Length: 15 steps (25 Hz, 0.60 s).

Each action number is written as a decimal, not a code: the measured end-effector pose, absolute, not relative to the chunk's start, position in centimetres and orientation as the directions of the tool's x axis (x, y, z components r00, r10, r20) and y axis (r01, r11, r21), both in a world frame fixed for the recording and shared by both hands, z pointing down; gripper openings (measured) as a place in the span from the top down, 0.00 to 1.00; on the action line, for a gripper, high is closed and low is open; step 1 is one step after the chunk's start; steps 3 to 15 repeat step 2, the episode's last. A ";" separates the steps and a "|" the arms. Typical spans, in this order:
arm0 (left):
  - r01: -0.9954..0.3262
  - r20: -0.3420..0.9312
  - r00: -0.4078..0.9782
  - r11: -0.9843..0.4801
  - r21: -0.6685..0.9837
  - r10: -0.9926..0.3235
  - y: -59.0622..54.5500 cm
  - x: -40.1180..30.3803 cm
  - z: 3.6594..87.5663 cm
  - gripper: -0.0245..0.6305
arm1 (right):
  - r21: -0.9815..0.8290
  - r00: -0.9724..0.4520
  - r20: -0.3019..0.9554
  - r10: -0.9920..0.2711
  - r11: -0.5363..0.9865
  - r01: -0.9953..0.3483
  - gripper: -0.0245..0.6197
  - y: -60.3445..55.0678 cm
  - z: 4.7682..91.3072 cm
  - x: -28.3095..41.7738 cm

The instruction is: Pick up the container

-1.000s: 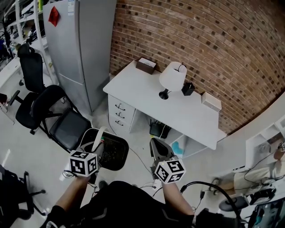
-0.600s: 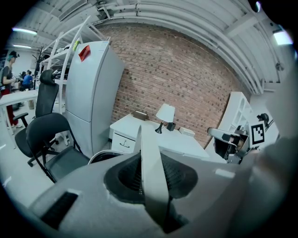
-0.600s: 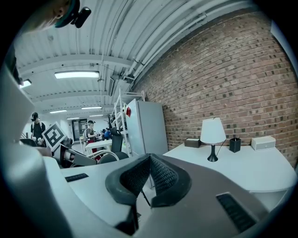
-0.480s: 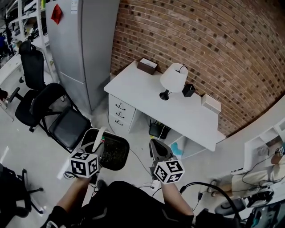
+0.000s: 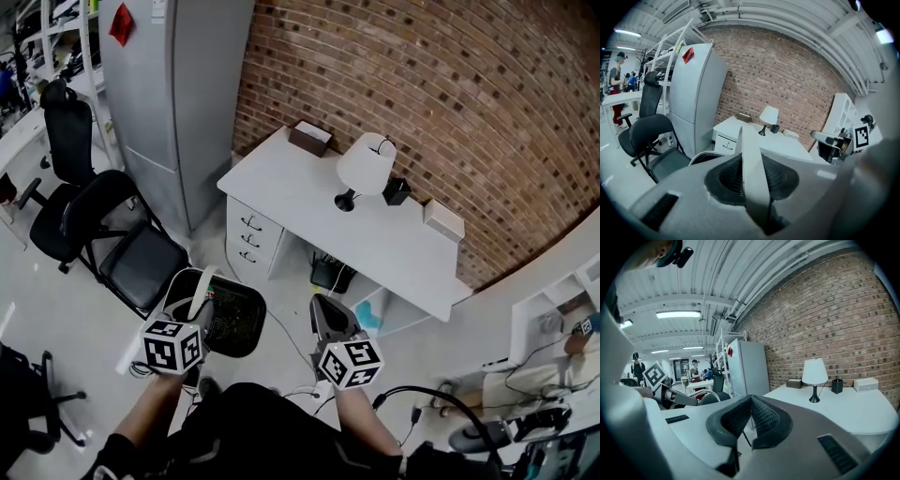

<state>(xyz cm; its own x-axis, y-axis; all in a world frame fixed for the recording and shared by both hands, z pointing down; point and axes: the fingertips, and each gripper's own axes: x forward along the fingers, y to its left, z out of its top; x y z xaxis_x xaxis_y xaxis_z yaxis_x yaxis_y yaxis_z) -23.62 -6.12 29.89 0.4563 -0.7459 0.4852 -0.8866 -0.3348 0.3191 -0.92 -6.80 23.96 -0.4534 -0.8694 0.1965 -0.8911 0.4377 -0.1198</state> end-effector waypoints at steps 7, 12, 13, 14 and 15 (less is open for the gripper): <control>-0.893 0.498 0.445 -0.321 0.316 -0.744 -5.9 -24.1 30.2 0.85 | -0.130 -0.457 0.201 -0.867 0.439 -0.889 0.95 -6.6 24.3 -1.2; -0.893 0.498 0.445 -0.321 0.316 -0.744 -5.9 -24.1 30.2 0.85 | -0.130 -0.457 0.201 -0.867 0.439 -0.889 0.95 -6.6 24.3 -1.2; -0.893 0.498 0.445 -0.321 0.316 -0.744 -5.9 -24.1 30.2 0.85 | -0.130 -0.457 0.201 -0.867 0.439 -0.889 0.95 -6.6 24.3 -1.2; -0.893 0.498 0.445 -0.321 0.316 -0.744 -5.9 -24.1 30.2 0.85 | -0.130 -0.457 0.201 -0.867 0.439 -0.889 0.95 -6.6 24.3 -1.2; -0.893 0.498 0.445 -0.321 0.316 -0.744 -5.9 -24.1 30.2 0.85 | -0.130 -0.457 0.201 -0.867 0.439 -0.889 0.95 -6.6 24.3 -1.2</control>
